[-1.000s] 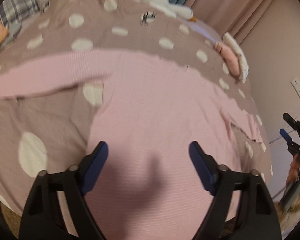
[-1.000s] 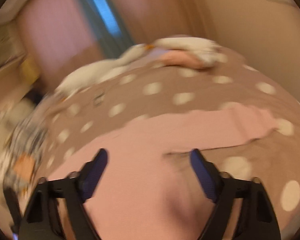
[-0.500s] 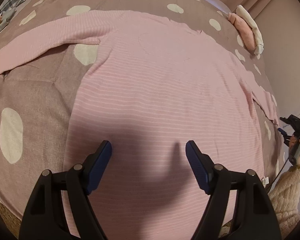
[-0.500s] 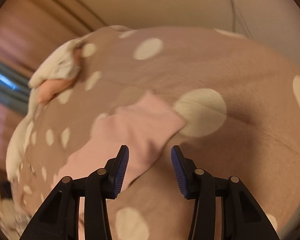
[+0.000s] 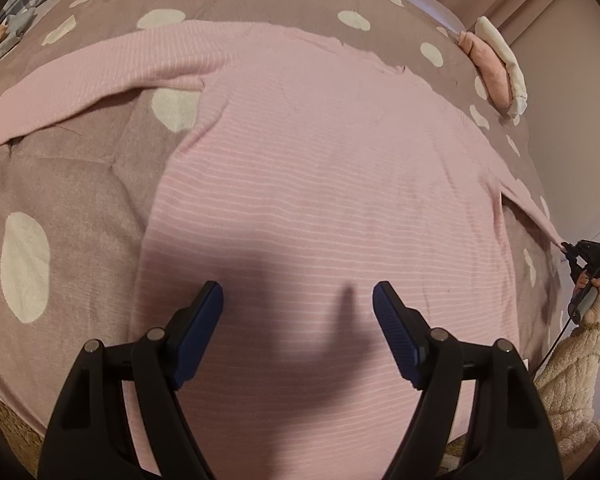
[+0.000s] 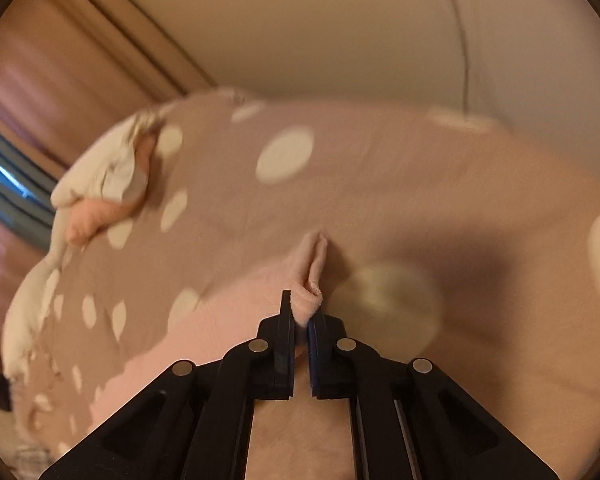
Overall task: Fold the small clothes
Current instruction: 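Grasp the sweater sleeve cuff with the right gripper and lift it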
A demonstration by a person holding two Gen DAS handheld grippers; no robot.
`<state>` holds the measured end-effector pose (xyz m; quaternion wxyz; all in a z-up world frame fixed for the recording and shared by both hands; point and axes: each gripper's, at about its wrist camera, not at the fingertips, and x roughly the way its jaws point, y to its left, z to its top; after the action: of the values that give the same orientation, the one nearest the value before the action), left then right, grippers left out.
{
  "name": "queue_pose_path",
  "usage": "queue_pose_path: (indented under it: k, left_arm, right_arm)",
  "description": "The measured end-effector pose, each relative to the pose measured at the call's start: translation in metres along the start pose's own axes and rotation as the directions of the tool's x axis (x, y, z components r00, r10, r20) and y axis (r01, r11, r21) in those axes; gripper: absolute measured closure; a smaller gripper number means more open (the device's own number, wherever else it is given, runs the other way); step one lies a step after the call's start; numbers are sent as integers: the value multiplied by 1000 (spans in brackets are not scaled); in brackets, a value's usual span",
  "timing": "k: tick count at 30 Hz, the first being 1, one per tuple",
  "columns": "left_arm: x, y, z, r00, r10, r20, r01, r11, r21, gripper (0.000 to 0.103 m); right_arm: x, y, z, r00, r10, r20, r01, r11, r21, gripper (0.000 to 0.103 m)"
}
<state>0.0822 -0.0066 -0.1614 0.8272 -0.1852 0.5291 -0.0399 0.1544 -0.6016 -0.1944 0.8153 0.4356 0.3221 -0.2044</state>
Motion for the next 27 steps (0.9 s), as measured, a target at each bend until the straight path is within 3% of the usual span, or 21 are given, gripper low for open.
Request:
queue_pose_path:
  k: [4,7,13,16,20,27]
  left_arm:
    - [-16,2,9,998,-19,55,20,1000,-13,26]
    - [-29,6,17,996,-34,87,37,999,-30,25]
    - [-60,12,33,982,-37,183,44,998,-35,24]
    - [-72,17,39,976,-43,212,54,998,-46,22]
    - [-84,26,42,968,-52,245,71,995,-68,21]
    - [-97,40,41,957,-28,287,59,993,-99,20]
  right_arm:
    - [-8,4,7,1000,-2,-2,2,1000,-20,97]
    - [-28,34,7,998,-30,63,38,991,-129,97]
    - [-64,102,5,990,8,138,31,960,-277,97]
    - [-83,140,-3,984,39,175,26,933,-358,97]
    - [-100,175,-24,981,127,149,-52,901,-430,97]
    - [-124,249,-85,965,233,119,-117,792,-600,97]
